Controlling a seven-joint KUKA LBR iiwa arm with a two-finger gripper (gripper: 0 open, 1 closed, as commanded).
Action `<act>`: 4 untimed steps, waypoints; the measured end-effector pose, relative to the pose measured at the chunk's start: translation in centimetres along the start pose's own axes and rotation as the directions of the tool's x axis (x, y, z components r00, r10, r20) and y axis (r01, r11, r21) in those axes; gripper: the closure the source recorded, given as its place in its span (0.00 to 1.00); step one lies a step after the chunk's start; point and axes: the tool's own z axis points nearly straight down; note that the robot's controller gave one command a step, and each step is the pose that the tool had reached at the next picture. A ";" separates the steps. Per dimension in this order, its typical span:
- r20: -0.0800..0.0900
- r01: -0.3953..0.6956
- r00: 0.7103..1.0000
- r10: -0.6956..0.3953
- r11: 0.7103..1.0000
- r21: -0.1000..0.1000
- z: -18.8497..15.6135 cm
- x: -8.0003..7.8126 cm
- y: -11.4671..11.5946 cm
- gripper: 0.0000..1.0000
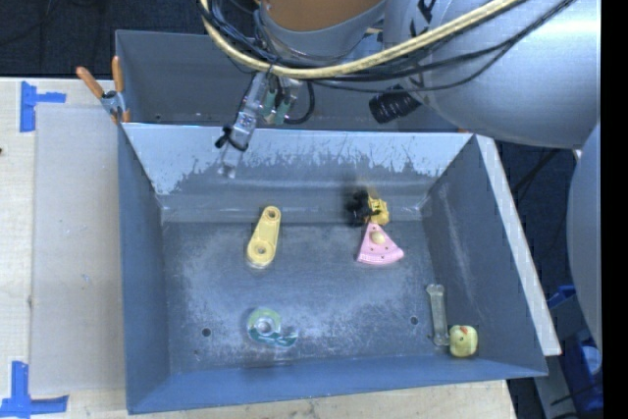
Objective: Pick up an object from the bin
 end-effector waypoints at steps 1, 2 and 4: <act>-0.003 -0.058 0.998 0.058 0.998 0.006 0.0 1.5 -2.5 0.00; -0.007 0.344 0.939 -0.344 0.939 0.006 0.0 -3.3 -7.4 0.00; -0.030 0.485 0.874 -0.485 0.874 0.008 23.7 -1.5 -14.3 0.00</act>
Offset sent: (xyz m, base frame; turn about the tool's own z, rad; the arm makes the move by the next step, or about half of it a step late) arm -0.0247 -0.0159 0.0031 0.0612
